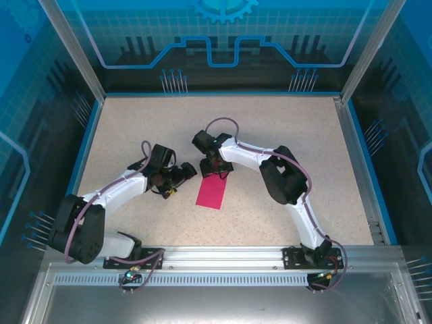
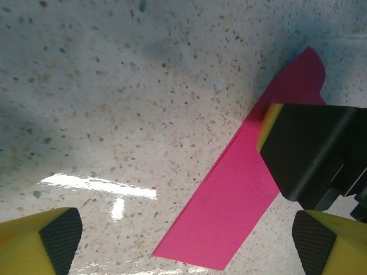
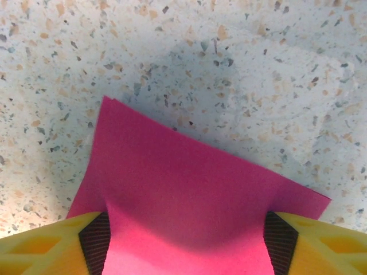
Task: Fold a paper plane with a square sheet of paper (pick it up from the middle)
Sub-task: Fold the triangle a second time at the center of the table.
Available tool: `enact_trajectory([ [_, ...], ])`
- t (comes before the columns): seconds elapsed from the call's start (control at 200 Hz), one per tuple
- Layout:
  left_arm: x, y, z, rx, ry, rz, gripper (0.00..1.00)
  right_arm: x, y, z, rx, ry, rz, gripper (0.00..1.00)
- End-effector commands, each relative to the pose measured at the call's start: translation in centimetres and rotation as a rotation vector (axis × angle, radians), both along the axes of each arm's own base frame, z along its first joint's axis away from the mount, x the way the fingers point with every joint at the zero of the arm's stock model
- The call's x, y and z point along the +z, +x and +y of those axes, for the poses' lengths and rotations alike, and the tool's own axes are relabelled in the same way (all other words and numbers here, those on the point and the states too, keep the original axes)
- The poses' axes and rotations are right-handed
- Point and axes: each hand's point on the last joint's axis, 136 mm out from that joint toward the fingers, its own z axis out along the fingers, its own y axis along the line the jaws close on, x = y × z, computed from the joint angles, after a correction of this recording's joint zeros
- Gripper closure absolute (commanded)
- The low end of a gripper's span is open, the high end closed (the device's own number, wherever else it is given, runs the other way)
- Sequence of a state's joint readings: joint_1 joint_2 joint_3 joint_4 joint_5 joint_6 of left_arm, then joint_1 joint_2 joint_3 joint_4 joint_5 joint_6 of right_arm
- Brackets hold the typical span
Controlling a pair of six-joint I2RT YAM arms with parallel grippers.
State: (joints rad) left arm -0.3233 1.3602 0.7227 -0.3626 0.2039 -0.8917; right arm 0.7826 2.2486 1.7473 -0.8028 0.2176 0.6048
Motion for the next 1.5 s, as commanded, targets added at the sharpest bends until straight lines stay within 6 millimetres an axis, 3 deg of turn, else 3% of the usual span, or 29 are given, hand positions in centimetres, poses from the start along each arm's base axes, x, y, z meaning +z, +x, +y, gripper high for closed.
enact_trajectory([
  [0.0, -0.6, -0.7, -0.8, -0.033, -0.057, 0.039, 0.03, -4.0, -2.4, -2.9, -0.004, -0.078, 0.128, 0.31],
  [0.19, -0.5, -0.8, -1.8, -0.069, -0.104, 0.046, 0.06, -4.5, -2.6, -3.9, -0.012, -0.037, 0.153, 0.34],
  [0.46, -0.4, -1.0, -3.2, -0.124, -0.172, 0.04, 0.14, -3.8, -2.4, -2.9, 0.036, 0.159, 0.188, 0.31],
  [0.785, -1.1, -2.6, -4.9, -0.209, -0.173, 0.083, 0.2, -3.6, -2.4, -2.8, 0.09, 0.202, 0.185, 0.28],
  [1.496, -2.2, -3.2, -5.7, -0.258, -0.158, 0.096, 0.2, -3.6, -2.2, -3.0, 0.045, 0.405, 0.246, 0.28],
])
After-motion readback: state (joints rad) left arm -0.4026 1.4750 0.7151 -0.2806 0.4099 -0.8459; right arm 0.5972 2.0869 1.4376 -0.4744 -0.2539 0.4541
